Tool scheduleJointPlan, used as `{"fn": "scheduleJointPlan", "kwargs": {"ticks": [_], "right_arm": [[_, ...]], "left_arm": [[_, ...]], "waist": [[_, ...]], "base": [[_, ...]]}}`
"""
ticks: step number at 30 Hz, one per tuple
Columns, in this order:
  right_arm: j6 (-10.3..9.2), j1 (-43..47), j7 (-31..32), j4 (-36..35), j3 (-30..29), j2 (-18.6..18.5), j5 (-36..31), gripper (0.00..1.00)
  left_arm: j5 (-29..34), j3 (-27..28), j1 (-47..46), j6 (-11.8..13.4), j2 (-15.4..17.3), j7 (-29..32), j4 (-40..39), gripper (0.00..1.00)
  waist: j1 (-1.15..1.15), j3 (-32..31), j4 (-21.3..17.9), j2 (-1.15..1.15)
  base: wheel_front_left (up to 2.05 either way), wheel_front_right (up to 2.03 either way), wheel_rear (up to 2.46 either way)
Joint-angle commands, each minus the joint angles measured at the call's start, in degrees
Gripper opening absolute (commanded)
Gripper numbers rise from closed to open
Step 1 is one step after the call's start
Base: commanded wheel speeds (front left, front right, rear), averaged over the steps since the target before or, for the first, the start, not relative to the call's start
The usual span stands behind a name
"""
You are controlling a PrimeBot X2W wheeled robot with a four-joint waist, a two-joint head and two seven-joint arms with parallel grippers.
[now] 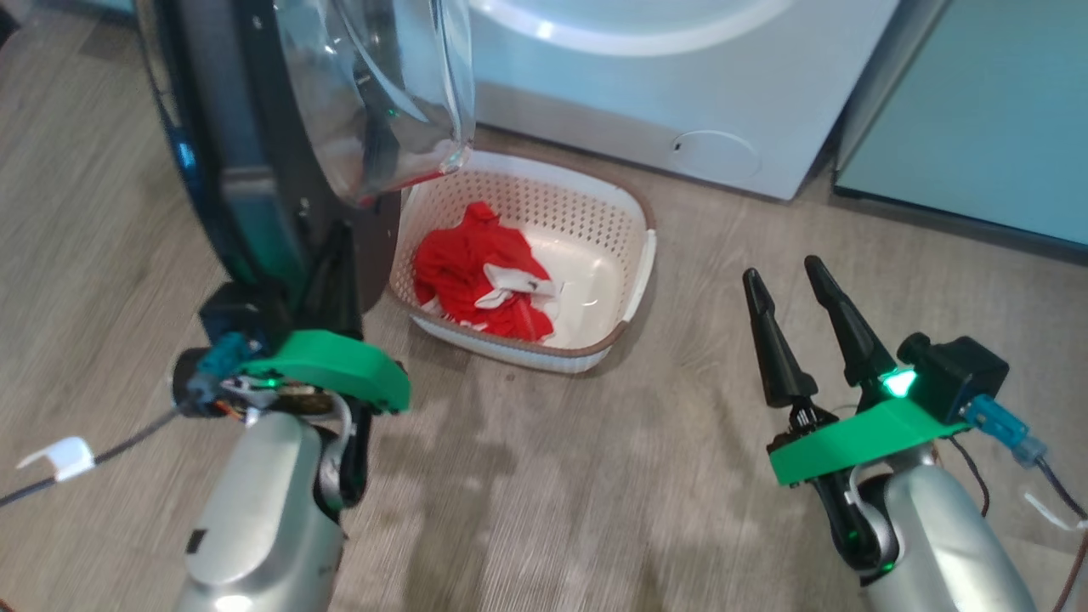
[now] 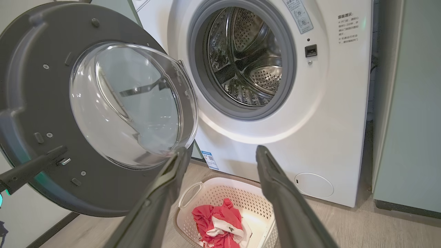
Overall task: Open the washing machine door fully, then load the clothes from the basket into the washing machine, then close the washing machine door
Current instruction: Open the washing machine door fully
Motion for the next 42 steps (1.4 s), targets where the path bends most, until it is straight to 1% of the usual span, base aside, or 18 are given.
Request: {"fn": "scheduleJointPlan", "kwargs": {"ticks": [1,5,11,12,15,18,21,28,38,42], "right_arm": [[0.01,-2.7,-0.5,-1.9,1.2,-0.3,-0.6,1.00],[0.01,-3.5,-0.5,-2.1,1.2,-1.5,-0.7,1.00],[0.01,-4.2,-0.5,-2.0,1.7,-2.7,-0.7,1.00],[0.01,-4.4,-0.5,-2.0,1.9,-2.9,-0.7,1.00],[0.01,-4.7,-0.5,-2.0,2.3,-3.4,-0.7,1.00],[0.01,-4.9,-0.5,-1.8,2.8,-4.1,-0.6,1.00],[0.01,-5.1,-0.5,-1.7,3.0,-4.8,-0.5,1.00],[0.01,-5.7,-0.3,-2.3,3.0,-6.3,-0.8,1.00],[0.01,-6.1,0.5,-4.0,3.2,-7.2,-0.8,1.00],[0.01,-6.2,1.0,-5.1,2.9,-7.5,-1.0,1.00]], "left_arm": [[0.1,3.0,-3.0,0.3,0.9,-0.3,-1.6,0.00],[1.5,6.5,-3.8,-0.1,0.9,-0.3,-1.5,0.00],[3.5,12.5,-5.0,-1.9,0.9,-0.3,-0.9,0.00],[4.3,14.8,-5.6,-2.6,0.9,-0.3,-0.4,0.00],[4.5,18.7,-6.8,-3.7,0.9,-0.3,0.9,0.00],[4.8,22.6,-8.4,-5.3,0.9,-0.3,2.6,0.00],[6.2,25.6,-10.0,-6.5,1.3,-0.3,3.7,0.00],[7.3,32.1,-14.8,-8.9,3.3,-0.3,7.6,0.00],[8.8,40.7,-20.1,-10.0,7.2,-0.3,10.5,0.00],[9.6,43.1,-21.7,-10.3,8.0,-0.3,11.1,0.00]], "waist": [[0.00,0.9,0.9,0.00],[0.00,2.2,2.2,0.00],[0.00,4.2,3.7,0.00],[0.00,4.8,4.0,0.00],[0.00,5.7,4.2,0.00],[0.00,6.6,4.2,0.00],[0.00,7.6,4.1,0.00],[0.00,10.4,3.6,0.00],[0.00,12.8,2.9,0.00],[0.00,13.7,2.9,0.00]], "base": [[0.00,0.00,0.00],[0.00,0.00,0.00],[0.00,0.00,0.00],[0.00,0.00,0.00],[0.00,0.00,0.00],[0.00,0.00,0.00],[0.00,0.00,0.00],[0.00,0.00,0.00],[0.00,0.00,0.00],[0.00,0.00,0.00]]}}
